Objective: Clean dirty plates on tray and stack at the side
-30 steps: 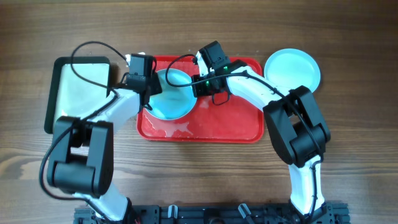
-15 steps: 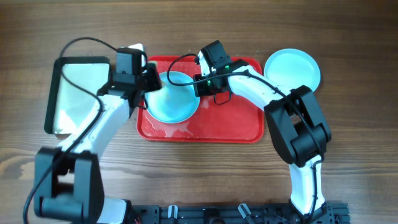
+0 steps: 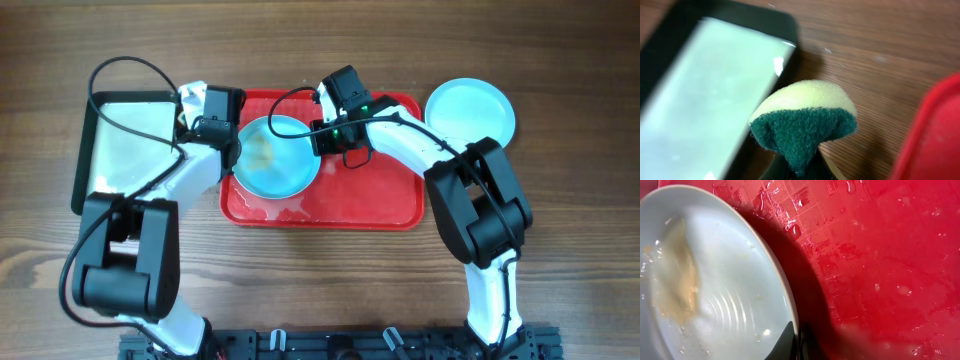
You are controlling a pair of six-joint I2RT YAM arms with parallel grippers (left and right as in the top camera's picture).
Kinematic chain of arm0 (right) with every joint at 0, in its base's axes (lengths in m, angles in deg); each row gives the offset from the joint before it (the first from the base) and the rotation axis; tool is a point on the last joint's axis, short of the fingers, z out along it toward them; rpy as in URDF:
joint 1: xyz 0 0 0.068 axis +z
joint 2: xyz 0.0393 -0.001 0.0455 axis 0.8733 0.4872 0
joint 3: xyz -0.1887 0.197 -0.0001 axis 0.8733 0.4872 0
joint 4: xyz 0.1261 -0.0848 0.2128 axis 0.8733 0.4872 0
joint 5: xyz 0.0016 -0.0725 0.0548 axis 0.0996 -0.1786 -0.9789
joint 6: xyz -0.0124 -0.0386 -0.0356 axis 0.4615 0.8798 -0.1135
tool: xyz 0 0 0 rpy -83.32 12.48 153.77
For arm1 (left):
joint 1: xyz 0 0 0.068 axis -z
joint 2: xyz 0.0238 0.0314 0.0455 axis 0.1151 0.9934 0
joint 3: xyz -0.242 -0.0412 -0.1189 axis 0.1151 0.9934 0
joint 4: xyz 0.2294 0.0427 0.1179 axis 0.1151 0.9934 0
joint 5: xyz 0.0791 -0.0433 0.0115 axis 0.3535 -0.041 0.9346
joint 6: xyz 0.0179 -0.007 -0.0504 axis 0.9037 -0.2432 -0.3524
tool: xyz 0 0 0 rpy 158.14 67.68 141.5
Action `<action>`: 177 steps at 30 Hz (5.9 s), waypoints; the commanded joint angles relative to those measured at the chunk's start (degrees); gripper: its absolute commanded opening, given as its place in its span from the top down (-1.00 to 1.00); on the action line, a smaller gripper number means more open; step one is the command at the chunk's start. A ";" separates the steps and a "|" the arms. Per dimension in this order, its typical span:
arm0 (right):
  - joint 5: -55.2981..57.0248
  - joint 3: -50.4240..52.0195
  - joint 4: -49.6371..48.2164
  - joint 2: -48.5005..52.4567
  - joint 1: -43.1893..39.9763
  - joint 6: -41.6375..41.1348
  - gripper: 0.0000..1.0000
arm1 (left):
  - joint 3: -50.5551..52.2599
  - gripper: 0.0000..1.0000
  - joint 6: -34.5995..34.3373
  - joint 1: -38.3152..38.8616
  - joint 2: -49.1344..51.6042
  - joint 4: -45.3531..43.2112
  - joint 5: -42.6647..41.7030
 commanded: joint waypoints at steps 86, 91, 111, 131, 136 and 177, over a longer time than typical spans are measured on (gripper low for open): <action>3.72 6.69 -5.55 -3.65 1.90 0.59 0.91 | 9.27 0.92 10.67 11.10 -2.64 -17.00 2.64; 3.72 6.69 -5.68 -3.65 1.90 0.59 0.91 | 9.31 0.92 4.31 13.55 -2.78 -14.78 -13.03; 3.72 6.69 -5.60 -3.65 1.90 0.59 0.91 | 9.31 0.92 7.45 11.41 -5.55 -17.97 -1.40; 3.72 6.69 -5.73 -3.65 1.90 0.61 0.91 | 9.31 0.92 9.68 8.57 -1.73 -19.15 2.58; 3.69 6.69 -5.73 -3.65 1.90 0.59 0.92 | 9.31 0.92 -2.58 9.79 -9.55 -17.44 3.02; 31.43 7.32 -4.48 -31.15 5.22 51.23 0.91 | 9.33 0.92 -14.86 -29.77 -23.23 8.00 -34.45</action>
